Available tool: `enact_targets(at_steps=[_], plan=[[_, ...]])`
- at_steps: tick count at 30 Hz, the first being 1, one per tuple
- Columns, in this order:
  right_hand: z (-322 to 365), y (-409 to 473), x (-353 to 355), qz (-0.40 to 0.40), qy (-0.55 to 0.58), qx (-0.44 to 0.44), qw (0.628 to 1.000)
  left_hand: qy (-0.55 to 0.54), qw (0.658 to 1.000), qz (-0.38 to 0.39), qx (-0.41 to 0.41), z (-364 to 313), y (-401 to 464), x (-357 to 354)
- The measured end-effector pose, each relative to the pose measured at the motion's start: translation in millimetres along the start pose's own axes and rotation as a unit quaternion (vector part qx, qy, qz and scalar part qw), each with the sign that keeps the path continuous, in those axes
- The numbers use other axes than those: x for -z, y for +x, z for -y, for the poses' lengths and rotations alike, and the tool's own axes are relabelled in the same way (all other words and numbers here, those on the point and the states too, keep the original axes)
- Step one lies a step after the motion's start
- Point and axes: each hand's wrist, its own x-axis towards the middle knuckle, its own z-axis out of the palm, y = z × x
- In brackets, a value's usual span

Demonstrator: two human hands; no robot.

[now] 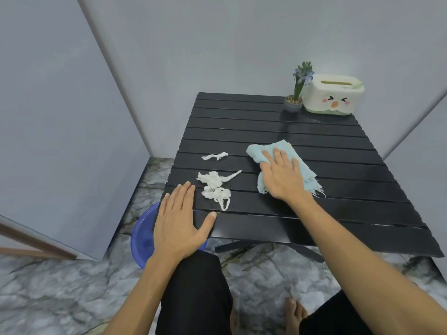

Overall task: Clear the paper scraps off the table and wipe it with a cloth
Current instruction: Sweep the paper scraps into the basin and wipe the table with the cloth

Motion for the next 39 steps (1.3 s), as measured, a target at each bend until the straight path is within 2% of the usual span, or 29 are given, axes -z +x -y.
enact_targets(at_steps=[7,12,20,25,28,32,36,39], plan=[[37.4,30.6,6.7,0.048,0.087,0.093,0.991,-0.036,0.999,-0.004,-0.005,5.3,-2.7,4.1],[67.6,36.5,6.1,0.122,0.205,0.069,0.969,-0.105,0.992,-0.035,0.052,21.6,-2.3,10.8],[89.1,4.9,-7.4,0.152,0.216,0.133,0.955,-0.209,0.971,-0.025,0.114,43.5,-6.0,4.8],[112.3,-36.7,-7.7,0.142,0.250,0.128,0.949,-0.239,0.961,-0.020,0.140,40.3,-7.8,5.9],[121.2,-47.1,-3.2,0.080,0.302,0.076,0.947,-0.248,0.958,-0.011,0.144,40.5,-9.0,9.4],[105.3,-52.1,18.8,0.001,0.411,-0.057,0.910,-0.253,0.958,0.008,0.136,50.8,-13.3,12.6],[64.9,-74.3,31.8,0.015,0.422,-0.107,0.900,-0.260,0.955,0.014,0.139,64.1,-13.9,14.8],[47.9,-97.5,36.7,0.006,0.382,-0.097,0.919,-0.254,0.957,0.011,0.136,73.0,-13.5,18.5]])
